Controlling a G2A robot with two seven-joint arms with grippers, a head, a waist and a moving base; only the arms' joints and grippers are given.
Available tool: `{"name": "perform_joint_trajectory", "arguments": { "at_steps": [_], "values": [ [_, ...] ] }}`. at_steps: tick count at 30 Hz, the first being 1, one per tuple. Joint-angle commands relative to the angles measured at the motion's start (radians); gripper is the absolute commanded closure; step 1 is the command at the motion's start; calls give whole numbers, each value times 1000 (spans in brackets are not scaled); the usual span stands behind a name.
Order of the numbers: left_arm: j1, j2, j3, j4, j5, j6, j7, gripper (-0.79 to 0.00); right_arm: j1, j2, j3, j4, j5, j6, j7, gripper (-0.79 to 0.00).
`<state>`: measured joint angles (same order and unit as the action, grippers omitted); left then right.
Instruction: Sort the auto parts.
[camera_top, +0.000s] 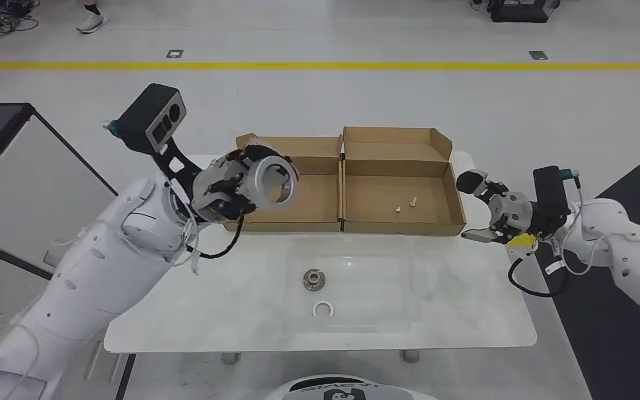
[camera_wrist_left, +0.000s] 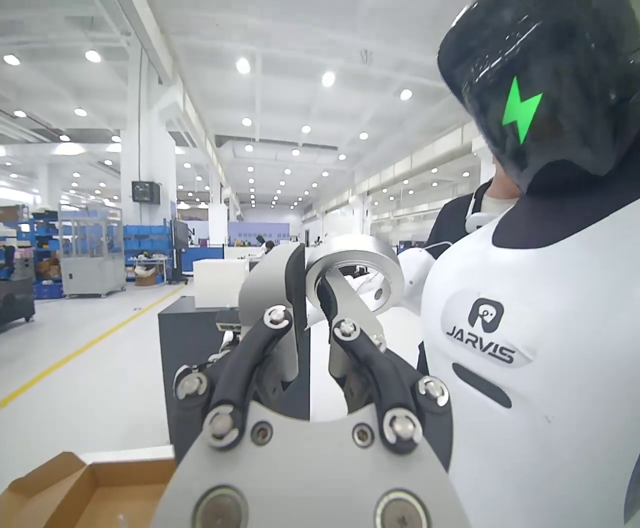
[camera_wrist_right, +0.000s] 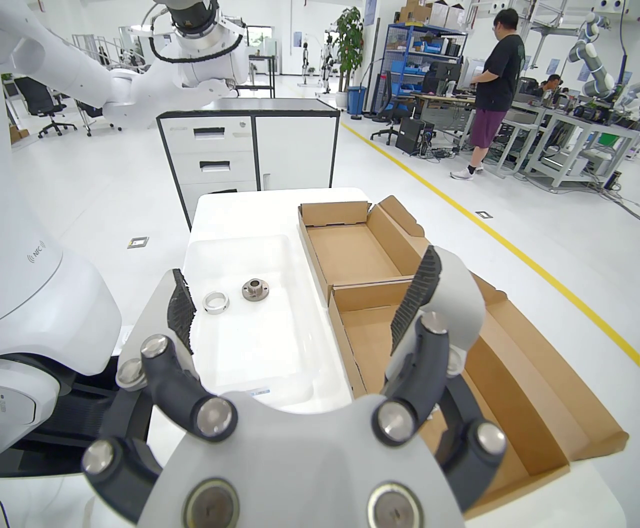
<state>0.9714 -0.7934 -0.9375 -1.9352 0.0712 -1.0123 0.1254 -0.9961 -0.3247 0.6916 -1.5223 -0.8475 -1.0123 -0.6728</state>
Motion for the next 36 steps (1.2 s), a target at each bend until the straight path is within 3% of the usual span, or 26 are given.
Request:
{"name": "perform_joint_trajectory", "arguments": {
  "at_steps": [1,9,22,28,34,36],
  "values": [
    [18,-4,-16,-25,22,0,57,0,0,0,0,0,0,0,-1,-785],
    [66,-6,-32,-36,166,0,203,0,0,0,0,0,0,0,-1,-785],
    [55,50,8,15,270,0,223,0,0,0,0,0,0,0,-1,-785],
    [36,64,34,-47,259,0,358,0,0,0,0,0,0,0,-1,-785],
    [5,78,85,-97,360,0,586,0,0,0,0,0,0,0,-1,-785],
    [5,78,85,-97,360,0,586,0,0,0,0,0,0,0,-1,-785]
  ]
}}
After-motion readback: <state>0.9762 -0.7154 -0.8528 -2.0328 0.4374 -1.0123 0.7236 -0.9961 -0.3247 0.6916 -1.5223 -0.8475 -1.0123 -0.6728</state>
